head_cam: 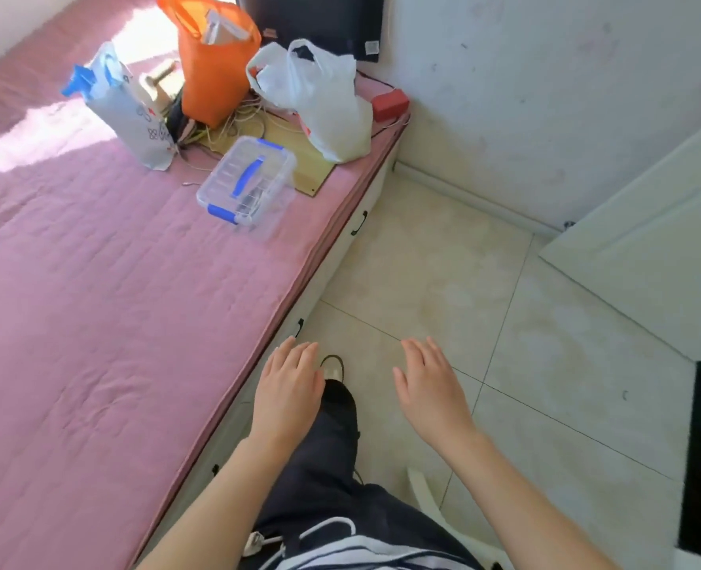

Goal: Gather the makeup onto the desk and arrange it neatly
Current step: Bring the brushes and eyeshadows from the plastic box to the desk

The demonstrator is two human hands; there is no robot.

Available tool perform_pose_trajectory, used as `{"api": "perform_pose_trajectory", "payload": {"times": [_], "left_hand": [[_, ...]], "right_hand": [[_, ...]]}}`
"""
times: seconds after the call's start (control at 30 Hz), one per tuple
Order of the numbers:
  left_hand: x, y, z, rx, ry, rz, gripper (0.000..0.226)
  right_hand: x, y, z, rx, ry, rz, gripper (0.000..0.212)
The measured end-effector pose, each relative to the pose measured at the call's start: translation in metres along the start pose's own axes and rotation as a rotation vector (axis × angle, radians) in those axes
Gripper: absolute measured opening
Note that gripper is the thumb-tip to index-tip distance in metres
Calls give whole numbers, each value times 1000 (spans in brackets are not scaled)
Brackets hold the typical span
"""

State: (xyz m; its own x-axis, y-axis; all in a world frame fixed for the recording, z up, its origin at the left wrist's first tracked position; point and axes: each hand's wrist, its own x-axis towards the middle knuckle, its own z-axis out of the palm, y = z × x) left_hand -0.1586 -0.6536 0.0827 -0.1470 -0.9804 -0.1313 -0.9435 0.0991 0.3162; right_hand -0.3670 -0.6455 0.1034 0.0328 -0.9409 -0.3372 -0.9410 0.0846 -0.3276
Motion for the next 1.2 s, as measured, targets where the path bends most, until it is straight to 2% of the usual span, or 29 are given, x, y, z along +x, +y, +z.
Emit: {"api": "perform_pose_trajectory", "payload": {"times": [0.3, 0.63, 0.87, 1.2], "left_hand": [[152, -8, -24, 4, 2, 144, 35], [294, 1, -42, 35, 49, 150, 30], [370, 22, -35, 18, 75, 22, 27], [417, 66, -20, -53, 121, -381, 29]], "right_hand": [[123, 1, -61, 19, 44, 74, 52], [243, 23, -119, 12, 68, 89, 52], [330, 55, -158, -31, 9, -4, 52], [449, 68, -201, -213, -224, -408, 53]]}}
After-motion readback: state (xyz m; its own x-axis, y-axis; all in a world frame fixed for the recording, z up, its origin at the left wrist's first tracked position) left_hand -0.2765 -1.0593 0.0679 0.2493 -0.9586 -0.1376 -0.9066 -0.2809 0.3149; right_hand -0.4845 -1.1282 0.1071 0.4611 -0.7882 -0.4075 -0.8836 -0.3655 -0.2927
